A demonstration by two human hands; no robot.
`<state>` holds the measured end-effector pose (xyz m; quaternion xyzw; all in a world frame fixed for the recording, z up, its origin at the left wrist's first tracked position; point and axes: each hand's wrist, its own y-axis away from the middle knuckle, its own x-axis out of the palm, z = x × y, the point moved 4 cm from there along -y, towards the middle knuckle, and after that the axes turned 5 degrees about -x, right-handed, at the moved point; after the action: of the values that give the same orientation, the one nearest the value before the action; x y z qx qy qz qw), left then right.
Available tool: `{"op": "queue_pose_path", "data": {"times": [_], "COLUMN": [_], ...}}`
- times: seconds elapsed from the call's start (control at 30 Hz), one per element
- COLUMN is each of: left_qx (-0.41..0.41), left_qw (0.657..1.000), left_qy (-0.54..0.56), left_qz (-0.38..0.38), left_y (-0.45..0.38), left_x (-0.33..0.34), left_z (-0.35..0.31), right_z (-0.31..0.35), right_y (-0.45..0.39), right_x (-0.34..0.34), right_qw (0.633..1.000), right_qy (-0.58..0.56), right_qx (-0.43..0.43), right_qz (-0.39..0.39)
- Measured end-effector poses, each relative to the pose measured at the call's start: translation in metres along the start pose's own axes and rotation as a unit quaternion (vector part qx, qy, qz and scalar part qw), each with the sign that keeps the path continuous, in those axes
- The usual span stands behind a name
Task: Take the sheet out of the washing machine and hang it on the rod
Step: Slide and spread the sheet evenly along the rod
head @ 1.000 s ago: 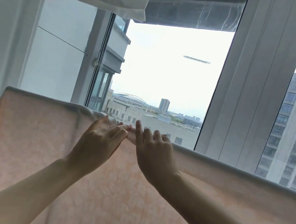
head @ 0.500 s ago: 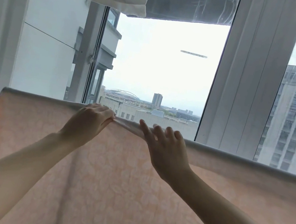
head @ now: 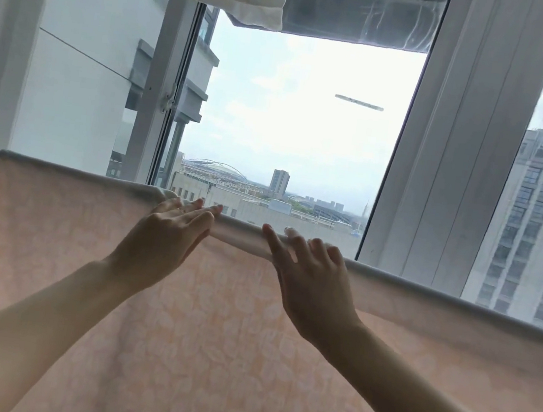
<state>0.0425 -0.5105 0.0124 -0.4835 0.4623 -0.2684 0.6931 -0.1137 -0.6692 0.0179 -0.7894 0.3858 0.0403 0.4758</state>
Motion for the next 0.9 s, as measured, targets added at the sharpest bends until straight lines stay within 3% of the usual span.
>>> {"op": "queue_pose_path", "data": {"times": [0.47,0.9], "left_qx": [-0.076,-0.020], "left_qw": [0.996,0.996], "left_qy": [0.030,-0.066], "left_qz": [-0.024,-0.047], "left_y": [-0.001,0.005], "left_x": [-0.001,-0.009], "left_z": [-0.005,0.011], "right_z": [0.050,0.050], "right_y": [-0.058,-0.067], "right_x": [0.010,0.027], "right_qw": [0.998,1.000], "right_qy": [0.011,-0.011], "right_qx": [0.000,-0.021], "right_qz": [0.060,0.004]}}
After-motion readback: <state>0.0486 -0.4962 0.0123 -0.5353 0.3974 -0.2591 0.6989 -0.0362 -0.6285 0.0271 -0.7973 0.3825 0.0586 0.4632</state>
